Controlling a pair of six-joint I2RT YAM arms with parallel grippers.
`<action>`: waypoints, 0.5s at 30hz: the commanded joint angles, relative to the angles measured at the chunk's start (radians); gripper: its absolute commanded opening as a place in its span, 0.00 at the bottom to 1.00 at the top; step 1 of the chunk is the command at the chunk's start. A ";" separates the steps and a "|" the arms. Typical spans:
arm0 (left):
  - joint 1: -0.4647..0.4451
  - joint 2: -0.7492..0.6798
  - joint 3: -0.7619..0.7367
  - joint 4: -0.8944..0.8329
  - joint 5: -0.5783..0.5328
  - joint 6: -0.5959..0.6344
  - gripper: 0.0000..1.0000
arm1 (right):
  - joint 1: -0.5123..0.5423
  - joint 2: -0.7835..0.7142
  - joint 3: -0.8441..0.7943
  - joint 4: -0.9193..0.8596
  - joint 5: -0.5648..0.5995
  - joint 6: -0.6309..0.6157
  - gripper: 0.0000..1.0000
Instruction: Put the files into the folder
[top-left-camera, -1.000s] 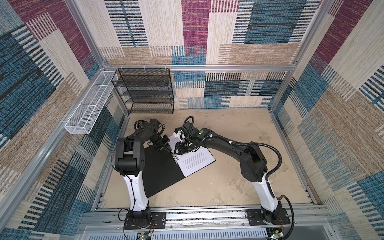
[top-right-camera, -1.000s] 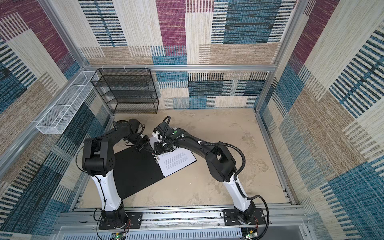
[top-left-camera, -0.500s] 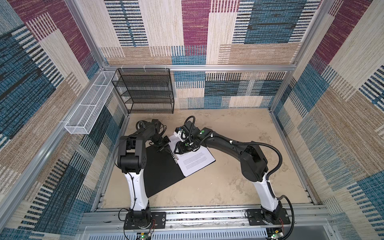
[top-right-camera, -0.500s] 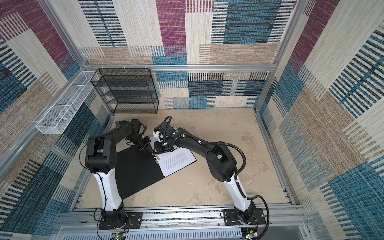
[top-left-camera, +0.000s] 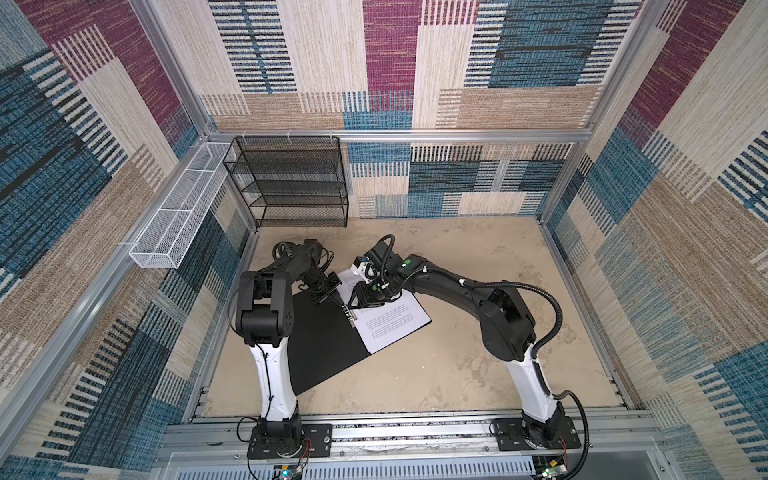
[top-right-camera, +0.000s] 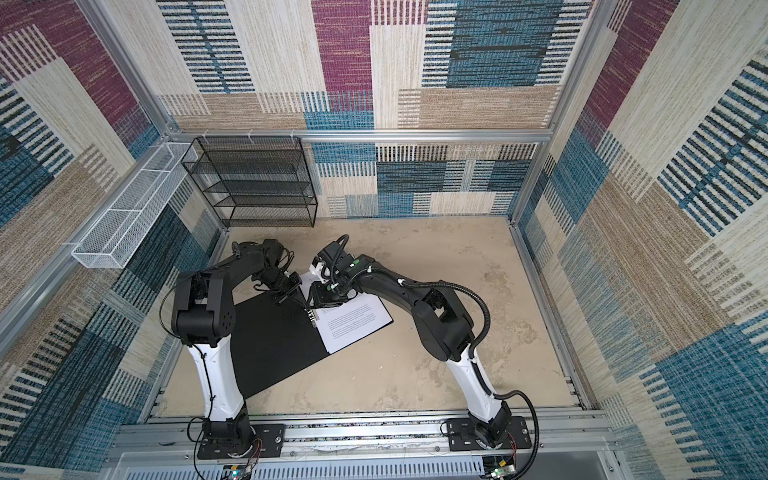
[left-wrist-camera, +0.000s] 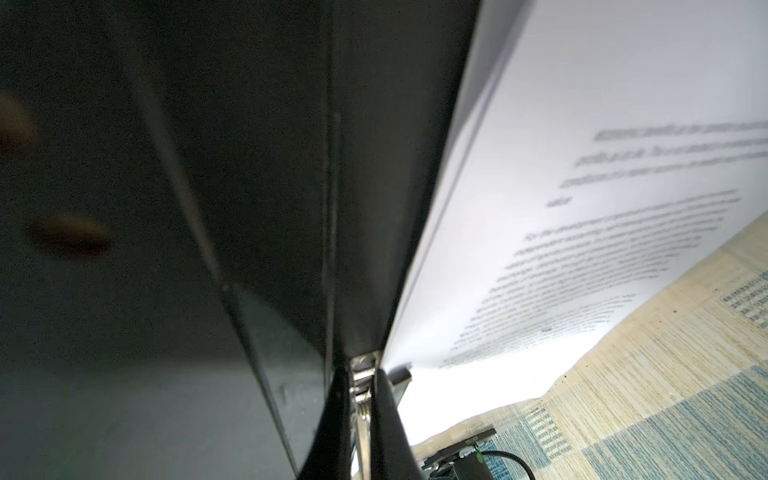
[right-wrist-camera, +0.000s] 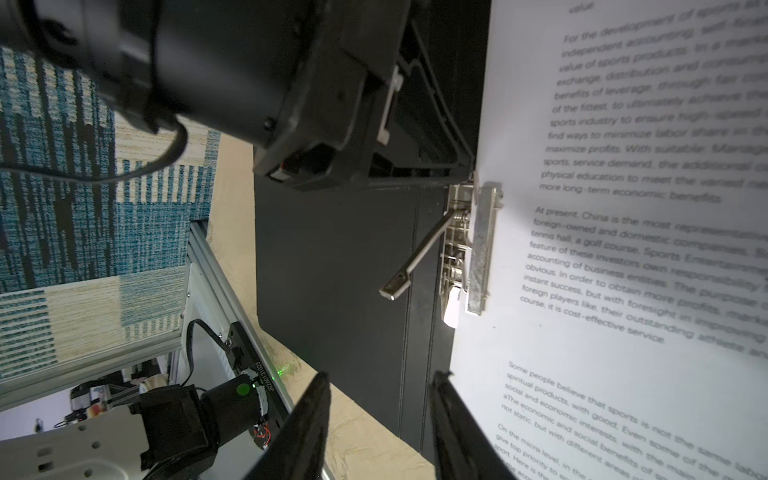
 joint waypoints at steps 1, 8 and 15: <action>-0.003 0.011 -0.009 -0.025 -0.028 0.018 0.05 | -0.006 0.014 -0.009 0.041 -0.093 0.108 0.41; -0.003 0.009 -0.023 -0.018 -0.036 0.016 0.04 | -0.009 0.066 0.015 0.104 -0.199 0.274 0.37; -0.004 0.010 -0.035 -0.007 -0.039 0.011 0.03 | -0.027 0.083 -0.015 0.164 -0.263 0.387 0.38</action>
